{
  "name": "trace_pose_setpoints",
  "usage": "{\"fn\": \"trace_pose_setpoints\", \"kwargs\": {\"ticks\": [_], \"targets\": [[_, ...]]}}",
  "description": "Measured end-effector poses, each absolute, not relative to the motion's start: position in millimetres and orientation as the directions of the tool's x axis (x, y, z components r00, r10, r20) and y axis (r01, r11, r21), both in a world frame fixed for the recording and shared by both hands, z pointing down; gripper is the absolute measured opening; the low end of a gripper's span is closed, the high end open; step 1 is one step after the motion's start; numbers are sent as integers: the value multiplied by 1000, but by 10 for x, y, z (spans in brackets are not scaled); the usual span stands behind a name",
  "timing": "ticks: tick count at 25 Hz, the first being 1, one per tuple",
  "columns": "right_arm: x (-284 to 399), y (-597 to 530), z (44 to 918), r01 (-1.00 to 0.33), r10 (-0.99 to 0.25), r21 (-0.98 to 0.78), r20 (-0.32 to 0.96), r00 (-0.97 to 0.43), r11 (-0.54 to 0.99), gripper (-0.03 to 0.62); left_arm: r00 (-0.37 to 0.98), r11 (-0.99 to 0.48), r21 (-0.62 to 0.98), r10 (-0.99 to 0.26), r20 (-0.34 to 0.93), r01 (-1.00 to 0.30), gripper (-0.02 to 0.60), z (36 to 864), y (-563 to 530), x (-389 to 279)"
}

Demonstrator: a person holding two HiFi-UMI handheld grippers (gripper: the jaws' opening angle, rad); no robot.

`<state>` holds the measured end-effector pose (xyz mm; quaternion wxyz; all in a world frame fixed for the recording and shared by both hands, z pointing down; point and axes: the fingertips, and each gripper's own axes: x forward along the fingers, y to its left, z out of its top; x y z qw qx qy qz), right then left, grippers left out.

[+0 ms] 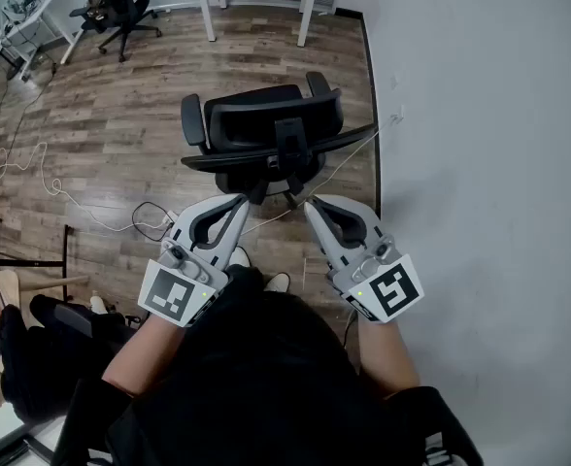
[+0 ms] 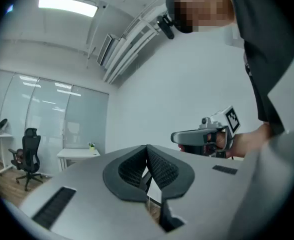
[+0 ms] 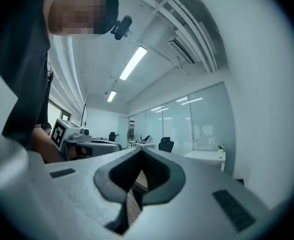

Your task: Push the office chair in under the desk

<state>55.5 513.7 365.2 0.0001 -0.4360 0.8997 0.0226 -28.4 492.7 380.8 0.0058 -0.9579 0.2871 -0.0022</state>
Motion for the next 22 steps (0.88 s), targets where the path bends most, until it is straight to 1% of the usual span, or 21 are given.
{"fn": "trace_pose_setpoints", "kwargs": {"ticks": [3, 8, 14, 17, 22], "targets": [[607, 5109, 3701, -783, -783, 28, -6, -622, 622, 0, 826, -825, 10, -564, 3, -564, -5, 3826, 4899, -286], [651, 5089, 3857, -780, -780, 13, 22, -626, 626, 0, 813, -813, -18, -582, 4, -582, -5, 3847, 4860, -271], [743, 5048, 4058, -778, -774, -20, 90, -626, 627, 2, 811, -816, -30, -577, 97, -577, -3, 4095, 4836, -277], [846, 4984, 4132, -788, -780, -26, 124, -613, 615, 5, 796, -804, -49, -594, 115, -592, -2, 4104, 4748, -269], [1004, 4756, 4381, -796, -775, -38, 201, -599, 605, 23, 797, -812, -81, -583, 155, -578, 13, 4293, 4545, -244]]}}
